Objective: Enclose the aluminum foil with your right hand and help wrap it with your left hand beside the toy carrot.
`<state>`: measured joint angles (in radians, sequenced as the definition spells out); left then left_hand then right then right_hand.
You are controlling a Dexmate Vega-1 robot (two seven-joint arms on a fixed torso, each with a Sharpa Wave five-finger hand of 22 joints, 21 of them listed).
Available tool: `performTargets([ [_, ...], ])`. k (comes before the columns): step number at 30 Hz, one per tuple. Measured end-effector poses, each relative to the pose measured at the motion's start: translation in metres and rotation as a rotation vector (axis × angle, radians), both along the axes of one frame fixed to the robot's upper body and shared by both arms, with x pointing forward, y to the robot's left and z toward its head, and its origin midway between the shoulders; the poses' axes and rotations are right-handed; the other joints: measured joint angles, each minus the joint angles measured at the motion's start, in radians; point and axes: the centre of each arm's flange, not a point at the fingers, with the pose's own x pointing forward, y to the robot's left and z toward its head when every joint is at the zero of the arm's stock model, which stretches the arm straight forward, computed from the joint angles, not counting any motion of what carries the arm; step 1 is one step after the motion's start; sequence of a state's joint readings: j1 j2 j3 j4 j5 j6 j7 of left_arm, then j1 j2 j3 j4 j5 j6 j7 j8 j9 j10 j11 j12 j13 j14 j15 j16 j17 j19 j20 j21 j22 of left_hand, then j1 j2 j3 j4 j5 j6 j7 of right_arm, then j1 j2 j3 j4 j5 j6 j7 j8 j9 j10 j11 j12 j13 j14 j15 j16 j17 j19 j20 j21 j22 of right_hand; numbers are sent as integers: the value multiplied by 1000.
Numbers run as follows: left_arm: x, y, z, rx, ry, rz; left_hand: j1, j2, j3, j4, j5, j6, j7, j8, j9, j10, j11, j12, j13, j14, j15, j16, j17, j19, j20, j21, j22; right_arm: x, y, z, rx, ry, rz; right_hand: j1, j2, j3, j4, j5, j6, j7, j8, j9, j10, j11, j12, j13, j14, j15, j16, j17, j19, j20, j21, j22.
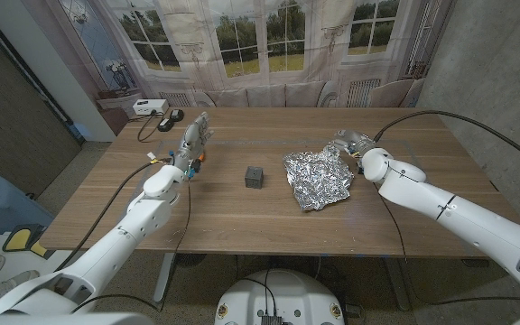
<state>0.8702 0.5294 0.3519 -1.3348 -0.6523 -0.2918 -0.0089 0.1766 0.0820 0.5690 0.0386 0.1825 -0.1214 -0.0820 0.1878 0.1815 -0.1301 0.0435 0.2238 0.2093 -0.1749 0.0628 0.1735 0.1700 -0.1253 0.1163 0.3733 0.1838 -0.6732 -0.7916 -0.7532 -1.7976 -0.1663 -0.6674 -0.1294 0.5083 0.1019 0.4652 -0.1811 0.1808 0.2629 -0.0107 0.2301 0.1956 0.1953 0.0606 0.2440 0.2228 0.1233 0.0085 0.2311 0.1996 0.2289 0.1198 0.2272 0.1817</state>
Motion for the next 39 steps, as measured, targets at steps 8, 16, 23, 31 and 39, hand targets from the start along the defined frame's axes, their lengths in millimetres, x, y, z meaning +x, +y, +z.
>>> performTargets([
  [8,-6,5,-4,-6,1,6,0,0,-3,3,0,0,0,0,0,0,0,0,-5,0,0,0,0,0,0,0,0,0,10,-3,-58,22,-20,25,-4,3,-3,0,26,-1,0,0,7,-7,0,0,6,-6,0,-3,15,-2,0,0],
  [16,-11,12,-6,-13,-1,15,-2,-2,-7,-1,0,5,5,0,0,0,0,0,-5,0,0,0,0,0,0,-4,0,1,18,-5,-111,33,-46,72,-9,18,-10,0,45,-5,8,0,24,-16,0,-5,26,-19,0,-4,39,-7,2,0],
  [23,-14,15,-8,-18,0,20,-11,0,-7,-1,0,11,0,0,0,0,0,0,-5,0,0,0,0,0,0,-4,0,3,24,-8,-146,34,-64,135,-16,33,-8,5,81,-12,15,0,52,-30,0,-5,54,-32,0,-9,72,-15,8,0],
  [31,-15,18,-9,-22,-1,23,-11,0,-11,3,0,11,0,0,0,0,0,0,-5,0,0,0,0,0,0,-8,0,6,34,-10,-190,20,-92,227,-24,40,-1,5,203,-15,43,0,131,-44,15,-9,116,-48,13,-6,126,-33,17,0],
  [39,-16,21,-9,-25,-2,26,-15,-4,-11,3,0,11,0,0,-3,0,0,0,-5,0,0,0,0,0,0,-8,0,9,41,-11,-237,-15,-137,362,-32,40,-1,17,359,-32,78,0,256,-88,49,-8,219,-50,47,5,205,-65,31,0],
])
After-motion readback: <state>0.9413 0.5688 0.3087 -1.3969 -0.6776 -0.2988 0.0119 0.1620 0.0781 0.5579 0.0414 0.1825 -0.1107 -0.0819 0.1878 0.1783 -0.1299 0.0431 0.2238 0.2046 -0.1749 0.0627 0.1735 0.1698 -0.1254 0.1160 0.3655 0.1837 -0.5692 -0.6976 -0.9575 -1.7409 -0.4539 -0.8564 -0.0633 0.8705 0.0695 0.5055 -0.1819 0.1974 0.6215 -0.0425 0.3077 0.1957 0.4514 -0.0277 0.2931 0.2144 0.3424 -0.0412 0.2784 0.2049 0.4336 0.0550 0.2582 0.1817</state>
